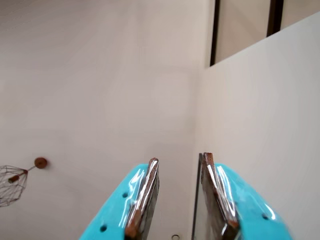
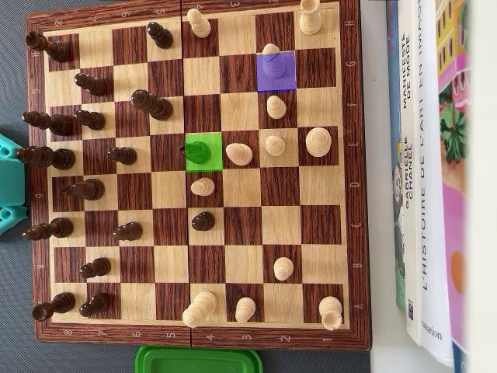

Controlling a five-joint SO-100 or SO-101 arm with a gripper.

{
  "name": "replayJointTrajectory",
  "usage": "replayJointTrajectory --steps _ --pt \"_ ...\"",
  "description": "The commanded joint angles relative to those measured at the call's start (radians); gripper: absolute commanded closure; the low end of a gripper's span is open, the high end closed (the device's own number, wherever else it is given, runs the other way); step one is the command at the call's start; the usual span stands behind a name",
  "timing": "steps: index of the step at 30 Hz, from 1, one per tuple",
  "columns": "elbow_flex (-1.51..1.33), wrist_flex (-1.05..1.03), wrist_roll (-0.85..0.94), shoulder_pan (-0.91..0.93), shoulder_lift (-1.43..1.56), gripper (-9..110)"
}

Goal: Play chess

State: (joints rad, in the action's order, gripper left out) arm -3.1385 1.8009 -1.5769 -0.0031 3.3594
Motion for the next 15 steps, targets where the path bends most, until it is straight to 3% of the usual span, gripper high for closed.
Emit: replayJointTrajectory --steps 1,15 --pt "-0.02 0.002 0.0 0.003 -0.015 88" --pt "-0.02 -0.026 0.002 0.003 -0.02 88"
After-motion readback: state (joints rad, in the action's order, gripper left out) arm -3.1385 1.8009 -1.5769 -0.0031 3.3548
